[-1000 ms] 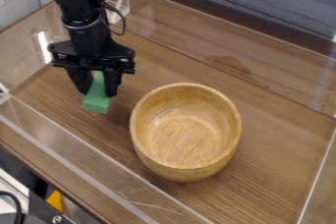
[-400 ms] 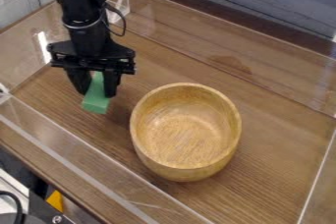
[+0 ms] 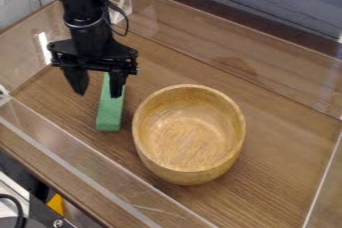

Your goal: Remove the green block from inside the brown bowl and put it on the table

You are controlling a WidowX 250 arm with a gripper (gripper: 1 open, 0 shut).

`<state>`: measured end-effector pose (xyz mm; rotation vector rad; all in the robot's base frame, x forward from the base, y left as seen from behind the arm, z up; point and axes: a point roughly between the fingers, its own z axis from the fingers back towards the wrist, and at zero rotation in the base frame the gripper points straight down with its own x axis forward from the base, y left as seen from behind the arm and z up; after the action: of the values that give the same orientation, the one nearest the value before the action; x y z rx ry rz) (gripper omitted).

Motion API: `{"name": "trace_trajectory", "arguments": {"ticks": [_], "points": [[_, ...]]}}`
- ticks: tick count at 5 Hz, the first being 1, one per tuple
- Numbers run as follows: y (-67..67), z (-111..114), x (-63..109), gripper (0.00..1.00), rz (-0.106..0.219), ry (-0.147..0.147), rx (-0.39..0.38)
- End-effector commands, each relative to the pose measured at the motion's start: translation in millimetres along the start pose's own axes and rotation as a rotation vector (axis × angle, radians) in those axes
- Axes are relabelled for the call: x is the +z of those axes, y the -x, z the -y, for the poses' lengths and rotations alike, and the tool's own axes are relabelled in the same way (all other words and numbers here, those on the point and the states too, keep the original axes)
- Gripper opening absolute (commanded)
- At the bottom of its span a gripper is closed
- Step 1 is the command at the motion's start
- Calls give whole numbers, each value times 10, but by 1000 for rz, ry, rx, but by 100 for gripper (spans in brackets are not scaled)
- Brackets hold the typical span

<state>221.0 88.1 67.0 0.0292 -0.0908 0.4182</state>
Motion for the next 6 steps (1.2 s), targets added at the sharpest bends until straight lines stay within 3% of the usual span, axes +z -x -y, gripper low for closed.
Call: {"name": "trace_trajectory", "arguments": {"ticks": [1,4,6], "points": [[-76,-25,127,100,42,-8,-7],[-219,73,205,100,62,1,-29],[-323,279,383,100,95,0,-79]]}}
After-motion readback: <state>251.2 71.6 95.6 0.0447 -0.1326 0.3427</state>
